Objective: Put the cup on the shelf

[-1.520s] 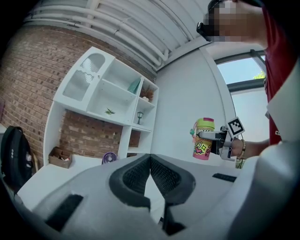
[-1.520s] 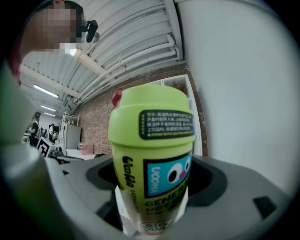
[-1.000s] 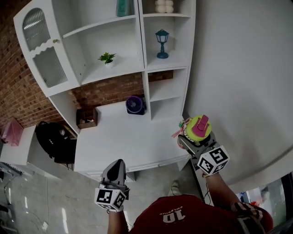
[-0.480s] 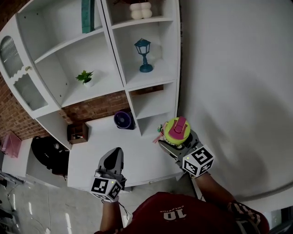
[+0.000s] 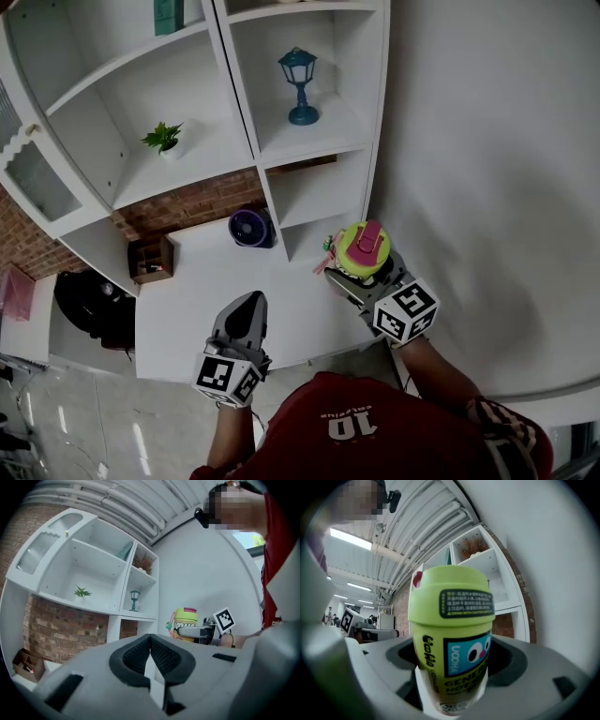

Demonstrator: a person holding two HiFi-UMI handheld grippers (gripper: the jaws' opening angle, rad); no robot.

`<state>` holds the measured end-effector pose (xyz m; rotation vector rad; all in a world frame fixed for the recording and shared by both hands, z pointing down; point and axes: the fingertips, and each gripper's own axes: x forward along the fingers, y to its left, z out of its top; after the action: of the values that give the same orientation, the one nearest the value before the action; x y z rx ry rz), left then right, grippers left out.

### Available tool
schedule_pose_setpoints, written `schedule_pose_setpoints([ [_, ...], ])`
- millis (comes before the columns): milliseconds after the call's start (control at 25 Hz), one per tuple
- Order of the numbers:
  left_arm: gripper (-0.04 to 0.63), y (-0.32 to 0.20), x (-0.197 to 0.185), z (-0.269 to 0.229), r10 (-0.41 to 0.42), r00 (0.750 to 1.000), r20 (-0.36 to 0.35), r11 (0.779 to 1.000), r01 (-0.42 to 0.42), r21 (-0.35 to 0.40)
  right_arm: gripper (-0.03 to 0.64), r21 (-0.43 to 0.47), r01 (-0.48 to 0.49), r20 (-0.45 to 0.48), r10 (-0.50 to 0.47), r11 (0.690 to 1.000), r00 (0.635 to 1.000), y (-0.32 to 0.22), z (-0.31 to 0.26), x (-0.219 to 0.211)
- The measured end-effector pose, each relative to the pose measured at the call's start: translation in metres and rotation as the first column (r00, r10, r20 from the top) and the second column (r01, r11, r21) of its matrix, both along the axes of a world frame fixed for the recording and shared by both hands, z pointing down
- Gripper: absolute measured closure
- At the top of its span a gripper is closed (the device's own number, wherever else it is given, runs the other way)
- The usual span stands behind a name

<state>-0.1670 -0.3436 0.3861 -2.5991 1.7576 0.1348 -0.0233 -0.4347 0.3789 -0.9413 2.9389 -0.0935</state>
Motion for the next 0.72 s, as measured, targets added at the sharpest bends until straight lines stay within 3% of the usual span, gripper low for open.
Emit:
schedule_pose_setpoints([
  [400,0.601,-0.003,-0.033,-0.006,0.069,0.997,-0.019,0.998,-0.069,0.011,0.213,0.003,-0.080,-0.043,0.080,0.997,0.996,-0.004,0.010,-0.024],
  [720,0.601,-0.016,-0.036,0.018,0.061,0.997,-0.054,0.998,-0.062,-0.022,0.213,-0.009,-0.082,-0.076,0.081,0.997,0.994,-0.030,0.029,-0.027],
])
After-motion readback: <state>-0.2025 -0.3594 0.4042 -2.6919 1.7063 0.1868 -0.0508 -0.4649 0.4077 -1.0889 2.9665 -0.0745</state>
